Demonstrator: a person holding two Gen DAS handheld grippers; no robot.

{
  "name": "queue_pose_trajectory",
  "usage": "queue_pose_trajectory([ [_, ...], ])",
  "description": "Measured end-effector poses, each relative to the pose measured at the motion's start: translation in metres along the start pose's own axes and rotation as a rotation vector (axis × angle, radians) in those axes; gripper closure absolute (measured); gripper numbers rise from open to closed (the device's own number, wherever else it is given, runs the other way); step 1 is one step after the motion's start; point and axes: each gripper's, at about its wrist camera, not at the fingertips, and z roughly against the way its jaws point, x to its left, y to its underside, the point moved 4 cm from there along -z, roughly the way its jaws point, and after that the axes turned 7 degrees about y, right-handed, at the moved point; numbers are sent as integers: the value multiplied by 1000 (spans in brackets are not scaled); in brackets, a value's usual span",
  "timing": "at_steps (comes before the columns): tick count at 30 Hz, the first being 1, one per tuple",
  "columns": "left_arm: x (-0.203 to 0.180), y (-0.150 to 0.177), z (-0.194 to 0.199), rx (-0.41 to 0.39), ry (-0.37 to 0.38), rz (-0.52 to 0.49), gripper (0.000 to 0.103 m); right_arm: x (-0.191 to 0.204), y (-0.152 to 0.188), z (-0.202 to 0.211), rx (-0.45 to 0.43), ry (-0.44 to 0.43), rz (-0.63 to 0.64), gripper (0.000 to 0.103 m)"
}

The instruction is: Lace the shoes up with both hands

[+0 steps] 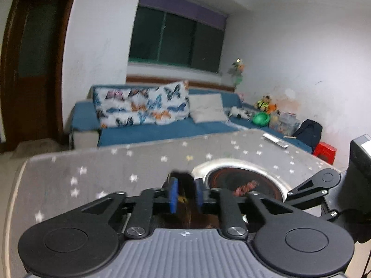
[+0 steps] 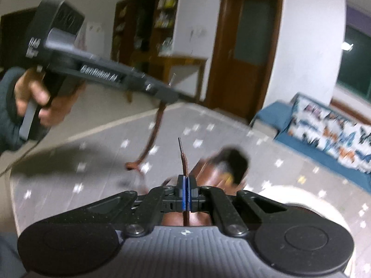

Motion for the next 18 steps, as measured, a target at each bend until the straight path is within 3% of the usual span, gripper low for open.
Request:
queue_pose_trajectory([
  [2,5,10,-2,27,-18,6,72,7,11,-6,33,-20,8,102],
  [6,10,22,-3,47,-36,36,49,13,27,-15,81,-38,-1,101],
  [8,13,25,-4,42,-51,44,31,11,33,-19,104,-46,-12,101],
  [10,12,24,-2,24,-65,41,5,8,39,-22,119,-54,-29,99],
  [11,10,24,-2,7,-68,32,0,5,39,-23,124,-53,-34,97],
  [14,5,22,0,-18,-64,14,0,1,39,-24,134,-55,-45,96],
  [18,2,20,-6,-19,-68,32,0,-1,41,-25,136,-64,-60,87],
])
